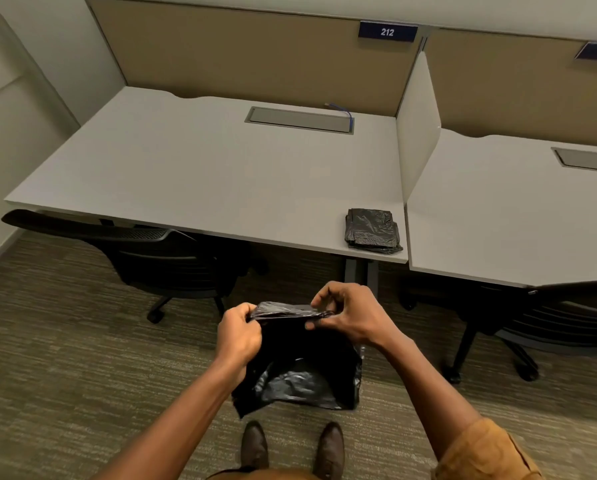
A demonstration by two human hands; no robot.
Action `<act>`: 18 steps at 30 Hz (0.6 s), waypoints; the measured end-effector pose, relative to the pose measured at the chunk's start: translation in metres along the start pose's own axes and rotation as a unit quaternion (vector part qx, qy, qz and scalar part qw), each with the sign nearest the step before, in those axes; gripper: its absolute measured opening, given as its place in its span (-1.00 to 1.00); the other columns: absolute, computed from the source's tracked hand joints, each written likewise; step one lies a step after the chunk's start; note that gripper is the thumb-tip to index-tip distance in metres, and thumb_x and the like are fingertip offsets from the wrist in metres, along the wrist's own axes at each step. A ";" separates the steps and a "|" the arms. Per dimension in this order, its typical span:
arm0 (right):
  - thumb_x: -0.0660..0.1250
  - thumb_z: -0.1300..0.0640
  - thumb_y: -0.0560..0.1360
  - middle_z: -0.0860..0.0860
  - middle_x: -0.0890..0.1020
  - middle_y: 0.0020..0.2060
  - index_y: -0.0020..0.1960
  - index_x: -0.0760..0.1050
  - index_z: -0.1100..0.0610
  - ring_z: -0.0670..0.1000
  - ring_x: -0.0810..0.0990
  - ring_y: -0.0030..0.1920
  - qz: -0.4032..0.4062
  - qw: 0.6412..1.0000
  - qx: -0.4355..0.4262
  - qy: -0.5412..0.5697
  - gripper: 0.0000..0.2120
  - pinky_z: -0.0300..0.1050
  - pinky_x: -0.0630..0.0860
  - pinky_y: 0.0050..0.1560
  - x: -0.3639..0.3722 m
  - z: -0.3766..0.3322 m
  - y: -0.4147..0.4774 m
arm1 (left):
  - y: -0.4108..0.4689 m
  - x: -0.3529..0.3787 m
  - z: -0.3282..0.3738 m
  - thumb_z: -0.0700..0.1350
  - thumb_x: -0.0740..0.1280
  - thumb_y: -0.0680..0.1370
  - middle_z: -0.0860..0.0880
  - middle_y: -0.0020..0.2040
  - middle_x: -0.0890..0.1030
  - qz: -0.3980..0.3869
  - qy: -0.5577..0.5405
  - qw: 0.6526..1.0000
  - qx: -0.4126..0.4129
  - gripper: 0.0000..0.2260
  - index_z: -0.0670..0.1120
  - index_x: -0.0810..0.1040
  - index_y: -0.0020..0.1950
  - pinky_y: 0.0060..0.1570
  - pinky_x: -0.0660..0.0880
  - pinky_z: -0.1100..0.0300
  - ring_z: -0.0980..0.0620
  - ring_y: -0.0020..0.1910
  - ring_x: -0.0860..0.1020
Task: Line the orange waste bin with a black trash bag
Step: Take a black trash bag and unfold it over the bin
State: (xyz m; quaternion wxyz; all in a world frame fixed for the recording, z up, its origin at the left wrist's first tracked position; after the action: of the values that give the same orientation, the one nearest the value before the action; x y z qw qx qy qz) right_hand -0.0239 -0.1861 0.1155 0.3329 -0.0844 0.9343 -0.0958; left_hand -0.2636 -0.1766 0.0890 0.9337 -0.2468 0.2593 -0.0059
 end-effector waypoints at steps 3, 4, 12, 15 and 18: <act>0.62 -0.13 0.38 -0.24 0.69 -0.08 0.11 0.66 -0.16 -0.18 0.67 -0.02 -0.009 0.986 0.013 -0.167 -0.67 -0.15 0.61 -0.06 0.012 0.010 -0.004 | 0.007 -0.003 -0.002 -0.33 0.34 0.68 -0.18 -0.10 0.81 -0.012 -0.100 0.995 -0.017 -0.77 -0.09 0.74 -0.01 -0.11 0.73 -0.15 -0.24 -0.03 0.79; 0.58 -0.05 0.43 -0.18 0.71 0.00 0.15 0.67 -0.15 -0.09 0.69 0.05 0.002 0.979 0.024 -0.205 -0.69 -0.06 0.63 0.00 0.017 0.013 -0.006 | 0.009 -0.002 -0.001 -0.32 0.34 0.68 -0.16 -0.11 0.82 -0.017 -0.124 0.992 -0.014 -0.77 -0.08 0.75 -0.01 -0.17 0.73 -0.07 -0.21 -0.06 0.80; 0.44 0.03 0.48 0.05 0.65 0.04 0.06 0.65 0.02 0.15 0.67 0.07 0.127 0.927 0.233 -0.267 -0.82 0.03 0.55 -0.06 0.029 0.065 -0.025 | 0.015 -0.013 0.006 -0.36 0.16 0.66 -0.21 -0.03 0.81 0.017 -0.178 0.984 0.009 -0.61 -0.03 0.75 0.02 0.11 0.71 -0.27 -0.30 0.03 0.77; 0.44 0.03 0.48 0.09 0.71 0.00 0.03 0.63 0.02 0.21 0.71 0.02 0.156 0.913 0.317 -0.204 -0.86 -0.01 0.48 -0.13 0.025 0.087 -0.031 | 0.017 -0.022 -0.002 -0.34 0.20 0.64 -0.22 -0.19 0.74 0.054 -0.090 0.993 0.048 -0.67 -0.06 0.72 -0.04 -0.27 0.51 -0.04 -0.15 -0.27 0.60; 0.43 0.12 0.51 0.14 0.73 0.06 0.06 0.70 0.01 0.26 0.70 0.12 0.232 0.878 0.418 -0.020 -0.85 -0.01 0.51 -0.03 0.021 0.116 -0.040 | 0.017 -0.030 -0.014 -0.35 0.20 0.60 -0.05 -0.37 0.57 0.118 -0.025 0.992 0.045 -0.70 -0.09 0.62 -0.19 -0.40 0.30 0.09 0.01 -0.40 0.43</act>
State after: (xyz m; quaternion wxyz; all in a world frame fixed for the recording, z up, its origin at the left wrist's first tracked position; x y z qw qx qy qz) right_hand 0.0383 -0.2433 0.0238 0.3686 0.2803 0.7932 -0.3955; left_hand -0.2984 -0.1635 0.0849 0.9442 -0.1726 0.2626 0.0988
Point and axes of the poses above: each hand's wrist, its own y-axis towards the middle knuckle, its own x-axis out of the palm, z = x × y, the point moved 5 cm from there along y, towards the middle knuckle
